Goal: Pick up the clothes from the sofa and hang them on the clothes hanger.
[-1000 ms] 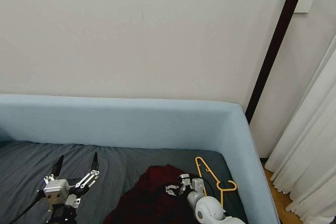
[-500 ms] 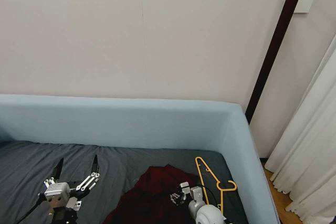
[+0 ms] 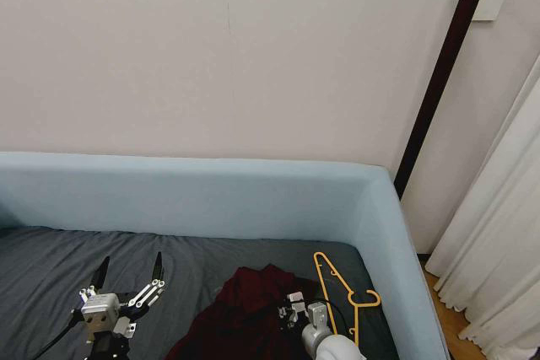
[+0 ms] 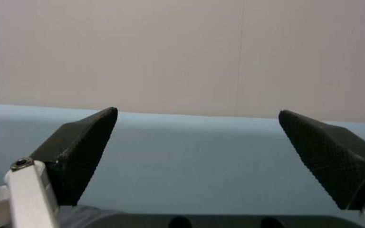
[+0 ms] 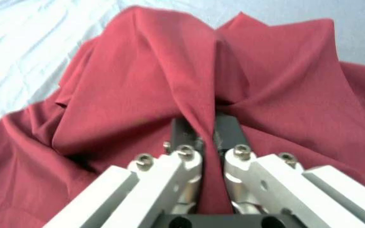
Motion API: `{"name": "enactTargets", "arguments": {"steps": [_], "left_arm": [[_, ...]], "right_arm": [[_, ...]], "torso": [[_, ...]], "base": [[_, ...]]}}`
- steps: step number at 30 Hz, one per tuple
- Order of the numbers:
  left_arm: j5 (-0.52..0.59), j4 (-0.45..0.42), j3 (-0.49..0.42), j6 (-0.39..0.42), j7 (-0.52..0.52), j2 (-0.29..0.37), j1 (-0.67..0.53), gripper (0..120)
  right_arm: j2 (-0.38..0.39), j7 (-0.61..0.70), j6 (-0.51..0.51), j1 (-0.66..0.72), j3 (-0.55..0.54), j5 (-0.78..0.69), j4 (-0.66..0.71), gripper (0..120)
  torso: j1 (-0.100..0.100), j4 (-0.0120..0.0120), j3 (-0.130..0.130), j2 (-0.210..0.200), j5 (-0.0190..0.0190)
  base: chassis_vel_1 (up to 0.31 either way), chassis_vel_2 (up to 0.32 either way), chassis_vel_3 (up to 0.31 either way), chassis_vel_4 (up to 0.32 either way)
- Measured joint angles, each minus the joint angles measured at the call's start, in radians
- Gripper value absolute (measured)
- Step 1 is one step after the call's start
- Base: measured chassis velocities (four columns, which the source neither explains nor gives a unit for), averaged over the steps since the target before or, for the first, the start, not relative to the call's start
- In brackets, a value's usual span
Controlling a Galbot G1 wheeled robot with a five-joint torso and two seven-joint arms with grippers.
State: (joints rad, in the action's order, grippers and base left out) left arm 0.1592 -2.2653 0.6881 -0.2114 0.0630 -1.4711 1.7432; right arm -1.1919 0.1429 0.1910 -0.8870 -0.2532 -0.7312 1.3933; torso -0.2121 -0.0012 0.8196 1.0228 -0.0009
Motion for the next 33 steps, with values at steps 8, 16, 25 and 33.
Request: {"name": "enactTargets", "arguments": {"steps": [8,16,25,33], "left_arm": [[0.000,0.013,-0.004,0.000,-0.001,0.008,-0.006,100],[0.000,0.021,-0.008,-0.002,-0.002,0.009,-0.008,100],[0.001,0.030,-0.007,-0.015,-0.001,0.035,-0.006,100],[0.005,0.018,-0.007,-0.016,0.000,0.061,-0.003,100]], "right_arm": [[0.004,-0.039,-0.025,-0.001,0.016,-0.001,-0.002,13],[0.014,-0.116,-0.118,-0.008,0.030,0.001,-0.007,0],[0.031,-0.119,-0.331,0.033,0.019,-0.033,0.055,0],[0.094,-0.176,-0.388,0.182,-0.015,-0.176,0.169,0]], "torso": [[0.000,0.0000,0.000,0.000,0.0001],[0.000,0.0000,0.000,0.000,0.0001],[0.000,0.0000,0.000,0.000,0.0001],[0.000,0.0000,0.000,0.000,0.0001]], "base": [[0.000,0.000,0.000,0.000],[0.000,0.000,0.000,0.000],[0.000,0.000,0.000,0.000],[0.000,0.000,0.000,0.000]]}}
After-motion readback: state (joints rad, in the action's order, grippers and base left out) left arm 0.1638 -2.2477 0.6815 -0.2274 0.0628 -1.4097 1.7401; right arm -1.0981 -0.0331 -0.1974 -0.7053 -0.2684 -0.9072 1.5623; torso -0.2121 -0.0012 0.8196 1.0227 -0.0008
